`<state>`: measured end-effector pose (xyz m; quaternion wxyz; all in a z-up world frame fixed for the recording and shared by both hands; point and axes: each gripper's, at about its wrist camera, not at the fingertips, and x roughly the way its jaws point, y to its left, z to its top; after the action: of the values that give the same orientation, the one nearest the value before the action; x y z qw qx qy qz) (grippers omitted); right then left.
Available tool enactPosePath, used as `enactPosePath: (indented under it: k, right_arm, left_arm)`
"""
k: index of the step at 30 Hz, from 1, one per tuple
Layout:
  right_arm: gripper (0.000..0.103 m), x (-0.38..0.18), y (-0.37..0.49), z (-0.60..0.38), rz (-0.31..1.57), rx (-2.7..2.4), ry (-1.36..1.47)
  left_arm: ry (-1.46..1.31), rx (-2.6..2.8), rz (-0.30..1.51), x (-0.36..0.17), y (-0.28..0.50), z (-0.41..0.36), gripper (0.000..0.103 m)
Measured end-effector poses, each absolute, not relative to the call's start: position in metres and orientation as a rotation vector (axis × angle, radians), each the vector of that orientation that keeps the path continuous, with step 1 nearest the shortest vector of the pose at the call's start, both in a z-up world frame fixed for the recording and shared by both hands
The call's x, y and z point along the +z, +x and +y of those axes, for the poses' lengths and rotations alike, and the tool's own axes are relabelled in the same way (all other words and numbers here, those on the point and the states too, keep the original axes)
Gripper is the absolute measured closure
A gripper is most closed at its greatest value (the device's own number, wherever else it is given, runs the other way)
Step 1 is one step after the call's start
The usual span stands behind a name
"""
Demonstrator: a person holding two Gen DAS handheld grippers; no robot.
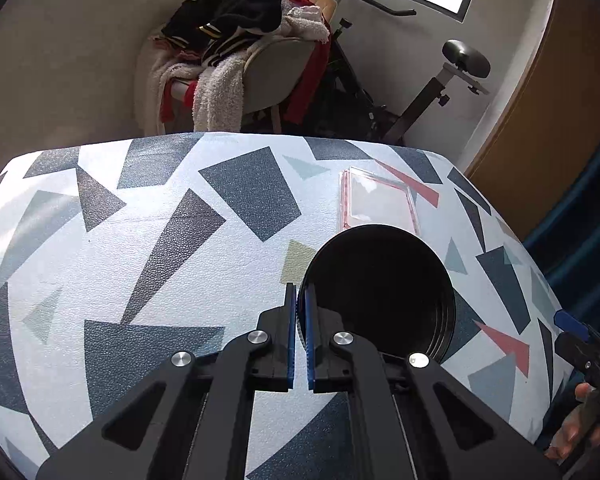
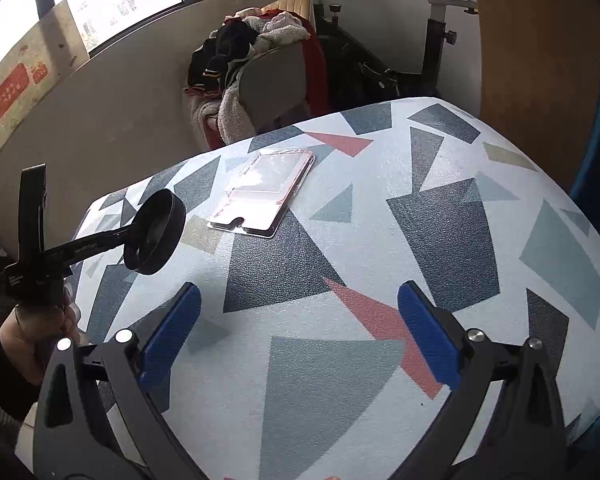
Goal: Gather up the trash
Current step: 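Grasp the black lid rim with the left gripper and reach the right gripper to the clear card sleeve, then grasp the clear card sleeve with the right gripper while the left gripper holds the black lid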
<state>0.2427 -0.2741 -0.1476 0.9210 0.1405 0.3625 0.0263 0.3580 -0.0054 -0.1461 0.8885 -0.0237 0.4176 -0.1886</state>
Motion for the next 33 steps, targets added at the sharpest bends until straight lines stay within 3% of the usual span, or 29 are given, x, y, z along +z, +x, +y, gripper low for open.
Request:
enactPosePath:
  k: [8, 15, 22, 33]
  right_arm:
    - [0.006, -0.154, 0.379, -0.222, 0.867, 0.081, 0.165]
    - [0.006, -0.177, 0.465, -0.232, 1.007, -0.117, 0.291]
    - [0.005, -0.204, 0.497, -0.227, 1.056, -0.199, 0.321]
    - [0.006, -0.208, 0.511, -0.217, 1.05, -0.281, 0.098]
  left_arm:
    - [-0.014, -0.331, 0.828, -0.139, 0.311, 0.09, 0.099]
    - [-0.059, -0.311, 0.774, -0.132, 0.288, 0.145, 0.099]
    - [-0.127, -0.284, 0.783, -0.15, 0.279, 0.178, 0.099]
    - [-0.172, -0.297, 0.797, -0.163, 0.271, 0.175, 0.099]
